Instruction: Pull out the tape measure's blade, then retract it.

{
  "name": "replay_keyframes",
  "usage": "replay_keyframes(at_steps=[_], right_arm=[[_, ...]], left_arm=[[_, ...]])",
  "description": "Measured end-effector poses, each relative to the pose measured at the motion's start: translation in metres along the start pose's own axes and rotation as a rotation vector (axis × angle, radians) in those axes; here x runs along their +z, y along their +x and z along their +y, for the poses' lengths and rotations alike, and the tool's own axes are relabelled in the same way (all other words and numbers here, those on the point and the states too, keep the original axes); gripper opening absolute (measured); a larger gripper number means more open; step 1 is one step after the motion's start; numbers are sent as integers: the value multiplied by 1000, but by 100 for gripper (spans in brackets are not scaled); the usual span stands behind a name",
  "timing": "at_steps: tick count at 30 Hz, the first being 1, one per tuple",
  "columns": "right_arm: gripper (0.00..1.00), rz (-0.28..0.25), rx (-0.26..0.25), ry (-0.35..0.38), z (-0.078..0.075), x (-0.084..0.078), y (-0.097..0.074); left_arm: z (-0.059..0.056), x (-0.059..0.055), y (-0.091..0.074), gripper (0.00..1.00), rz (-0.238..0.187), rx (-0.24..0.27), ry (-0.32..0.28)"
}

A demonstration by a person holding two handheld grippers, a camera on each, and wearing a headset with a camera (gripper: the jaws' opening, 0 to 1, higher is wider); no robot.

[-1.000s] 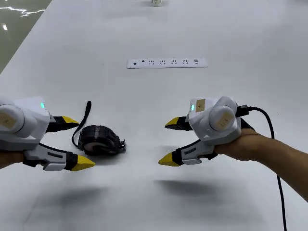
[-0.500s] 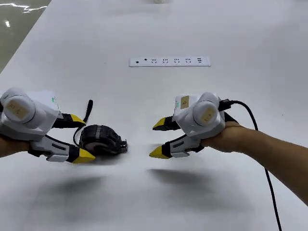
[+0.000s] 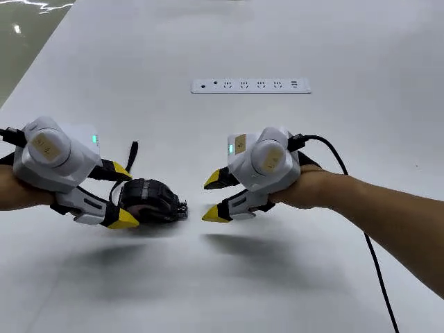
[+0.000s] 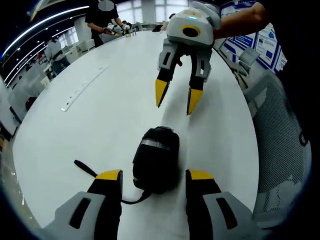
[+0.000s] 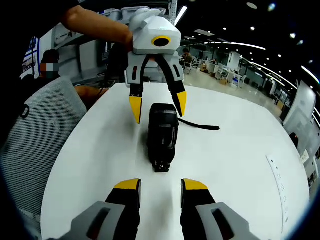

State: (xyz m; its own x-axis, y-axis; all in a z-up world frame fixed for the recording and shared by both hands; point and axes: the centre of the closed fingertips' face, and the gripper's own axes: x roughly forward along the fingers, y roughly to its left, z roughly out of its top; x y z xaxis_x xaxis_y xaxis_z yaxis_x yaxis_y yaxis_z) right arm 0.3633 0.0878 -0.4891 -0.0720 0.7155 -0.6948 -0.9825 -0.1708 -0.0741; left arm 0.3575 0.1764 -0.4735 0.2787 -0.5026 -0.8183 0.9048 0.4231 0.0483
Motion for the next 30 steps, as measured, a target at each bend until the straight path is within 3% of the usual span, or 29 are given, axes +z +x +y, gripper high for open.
replay_keyframes(at_steps=[20,30], right_arm=[[19,35,41,-9,-4,0,30],[14,47,59,-10,-3,0,42]], left_arm=[[-2,-1,4,27,51,-62,59],[-2,-2,4,26,48,-71,76]])
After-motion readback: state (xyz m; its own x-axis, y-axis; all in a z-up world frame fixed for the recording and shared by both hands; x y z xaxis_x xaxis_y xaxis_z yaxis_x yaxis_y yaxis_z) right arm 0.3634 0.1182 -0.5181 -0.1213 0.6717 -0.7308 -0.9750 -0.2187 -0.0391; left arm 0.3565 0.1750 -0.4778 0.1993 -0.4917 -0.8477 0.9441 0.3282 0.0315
